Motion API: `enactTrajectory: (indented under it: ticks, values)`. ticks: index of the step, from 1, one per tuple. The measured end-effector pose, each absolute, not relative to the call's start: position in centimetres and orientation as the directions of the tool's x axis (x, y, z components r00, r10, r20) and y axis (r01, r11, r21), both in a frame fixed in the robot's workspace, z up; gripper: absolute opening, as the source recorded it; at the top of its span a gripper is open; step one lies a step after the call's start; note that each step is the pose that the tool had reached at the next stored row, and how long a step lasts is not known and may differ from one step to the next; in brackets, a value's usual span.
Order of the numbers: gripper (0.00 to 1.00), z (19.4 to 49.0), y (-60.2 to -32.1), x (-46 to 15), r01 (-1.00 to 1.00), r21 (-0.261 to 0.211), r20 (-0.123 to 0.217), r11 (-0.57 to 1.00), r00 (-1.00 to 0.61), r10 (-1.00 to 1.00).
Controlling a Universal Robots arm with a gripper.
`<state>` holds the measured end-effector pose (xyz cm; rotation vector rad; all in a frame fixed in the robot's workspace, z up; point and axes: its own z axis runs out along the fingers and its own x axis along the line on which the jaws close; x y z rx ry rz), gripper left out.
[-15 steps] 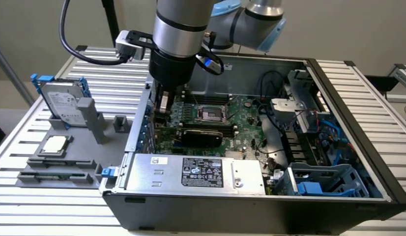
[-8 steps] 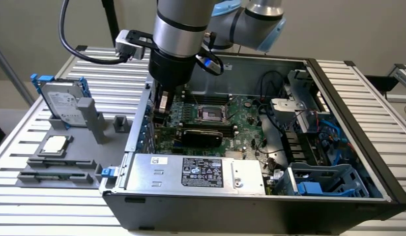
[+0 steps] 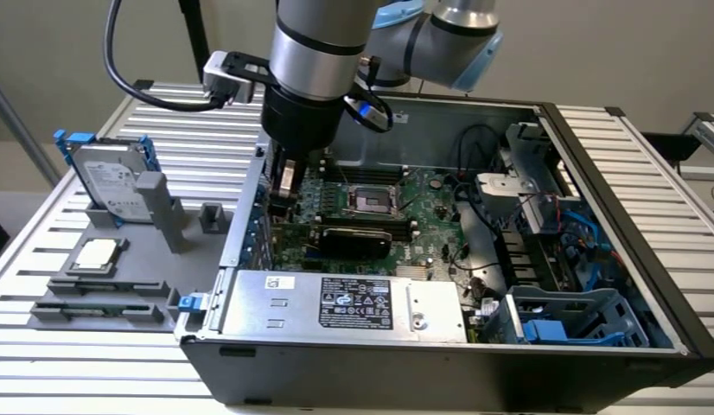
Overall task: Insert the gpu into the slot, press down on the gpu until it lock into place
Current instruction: 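Press down on the gpu until it lock into place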
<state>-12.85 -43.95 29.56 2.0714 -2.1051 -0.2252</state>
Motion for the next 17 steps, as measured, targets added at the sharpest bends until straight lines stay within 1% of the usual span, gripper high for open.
enactTrajectory:
  ticks: [17]
  values:
    - [0.11, 29.56, -43.53, -12.93, -0.970, 0.244, 0.023, 0.022, -0.017, -1.000]
